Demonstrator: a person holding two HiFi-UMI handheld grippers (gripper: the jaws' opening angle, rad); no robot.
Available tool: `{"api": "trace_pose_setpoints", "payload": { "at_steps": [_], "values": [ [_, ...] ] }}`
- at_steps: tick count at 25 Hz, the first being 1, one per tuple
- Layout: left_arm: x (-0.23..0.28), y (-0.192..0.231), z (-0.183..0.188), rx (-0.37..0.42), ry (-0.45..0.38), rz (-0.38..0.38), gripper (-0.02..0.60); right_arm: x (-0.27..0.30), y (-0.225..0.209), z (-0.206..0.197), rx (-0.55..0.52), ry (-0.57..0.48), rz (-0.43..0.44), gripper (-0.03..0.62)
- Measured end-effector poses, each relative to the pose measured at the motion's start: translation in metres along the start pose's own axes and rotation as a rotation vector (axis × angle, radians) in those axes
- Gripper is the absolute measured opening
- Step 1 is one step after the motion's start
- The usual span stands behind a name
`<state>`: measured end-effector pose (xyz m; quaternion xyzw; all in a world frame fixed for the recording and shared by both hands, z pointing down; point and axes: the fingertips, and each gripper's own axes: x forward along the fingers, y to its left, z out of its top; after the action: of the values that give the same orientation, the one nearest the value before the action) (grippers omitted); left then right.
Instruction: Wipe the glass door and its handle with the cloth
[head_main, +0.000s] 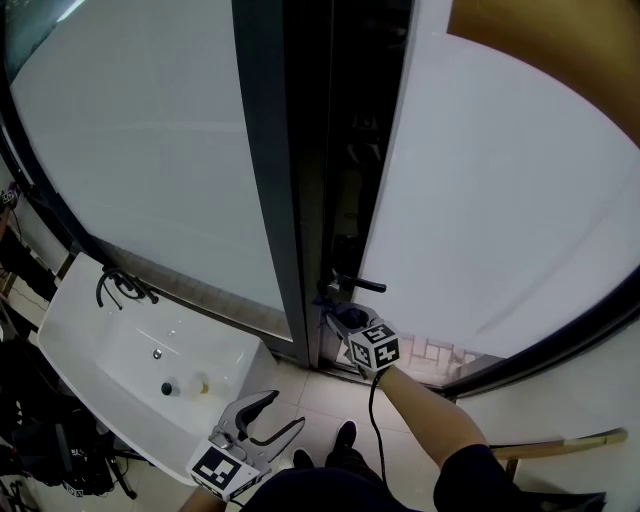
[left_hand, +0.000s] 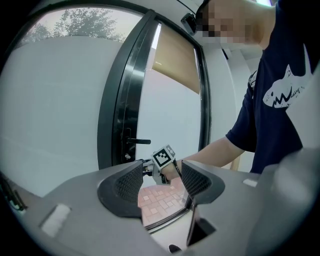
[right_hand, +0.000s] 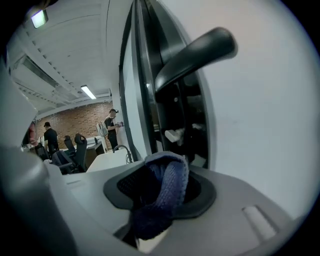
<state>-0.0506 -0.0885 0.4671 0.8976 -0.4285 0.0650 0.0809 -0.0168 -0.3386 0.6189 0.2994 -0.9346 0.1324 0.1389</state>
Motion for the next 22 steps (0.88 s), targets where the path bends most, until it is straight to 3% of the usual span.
{"api": "trace_pose_setpoints", "payload": {
  "at_steps": [5,13,22],
  "values": [
    [-0.003,0.007,-0.003,-0.012,0.012,0.04,0.238,0.028,-0.015,0.018,-0.018,-0.003,-0.023,0.15],
    [-0.002,0.005,-0.005,-0.02,0.01,0.043,0.238,0.012,-0.035,0.028,-0.044,-0.02,-0.086,0.147],
    [0.007,-0.005,0.0,-0.003,0.0,-0.007,0.238,-0.046,-0.076,0.063,0.052,-0.174,-0.199,0.146]
  ]
}}
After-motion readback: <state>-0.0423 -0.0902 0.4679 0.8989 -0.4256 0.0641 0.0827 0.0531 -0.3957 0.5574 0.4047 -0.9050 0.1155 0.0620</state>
